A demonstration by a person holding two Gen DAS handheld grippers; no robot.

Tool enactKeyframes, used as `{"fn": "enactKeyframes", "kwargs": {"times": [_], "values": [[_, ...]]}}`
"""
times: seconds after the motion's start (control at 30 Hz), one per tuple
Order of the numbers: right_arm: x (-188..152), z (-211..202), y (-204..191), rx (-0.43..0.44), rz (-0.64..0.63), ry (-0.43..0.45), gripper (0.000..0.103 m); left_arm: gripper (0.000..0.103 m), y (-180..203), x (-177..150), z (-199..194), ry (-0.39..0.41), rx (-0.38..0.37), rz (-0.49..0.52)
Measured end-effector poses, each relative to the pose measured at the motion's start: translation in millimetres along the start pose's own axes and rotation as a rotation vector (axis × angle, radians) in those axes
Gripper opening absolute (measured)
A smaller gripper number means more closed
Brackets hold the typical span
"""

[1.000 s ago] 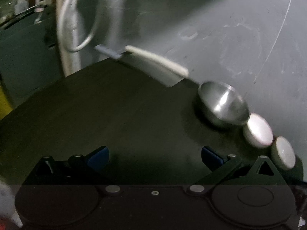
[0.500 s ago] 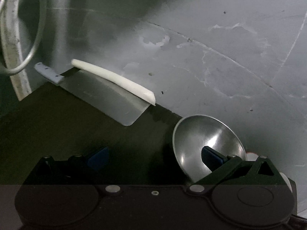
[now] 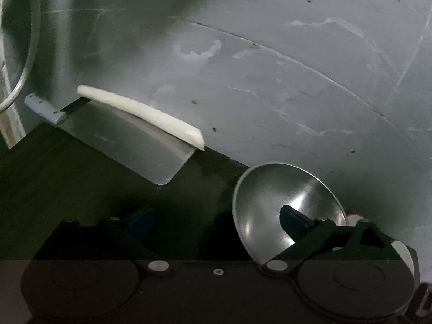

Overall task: Organize plates and bowls
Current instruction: 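Reach the left gripper to the steel mixing bowl rim and close it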

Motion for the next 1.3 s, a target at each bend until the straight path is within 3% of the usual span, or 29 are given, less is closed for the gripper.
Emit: {"fn": "enactKeyframes", "kwargs": {"times": [0.1,0.17,0.23,0.5,0.6,0.83,1.3], "values": [[0,2,-2,0.014,0.026,-0.007,0.076,0.086,2,1,1,-0.003,-0.017,0.002],[0,6,-7,0.006,0.015,-0.008,0.071,0.071,2,3,2,-0.007,-0.041,-0.007],[0,9,-12,-0.003,-0.008,-0.003,0.059,0.044,4,4,3,-0.02,-0.066,-0.018],[5,17,-21,-0.024,0.017,0.004,0.039,0.013,5,3,3,-0.036,-0.065,-0.042],[5,19,-22,-0.026,0.023,-0.002,0.029,0.013,3,1,0,-0.044,-0.064,-0.057],[-2,14,-22,-0.035,0.005,-0.014,0.024,0.012,4,-7,-13,-0.051,-0.051,-0.065],[-15,-40,-20,0.027,-0.097,-0.041,0.024,0.012,34,-33,-76,0.002,0.01,-0.105]]}}
Point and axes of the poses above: each gripper's, at about its wrist camera, not at the fingertips, and z roughly the way its jaws point, y to its right, x to its top, the point moved 2 cm from there along z, roughly the way its jaws point, and after that the axes turned 11 degrees about z, right-handed, at the moved point
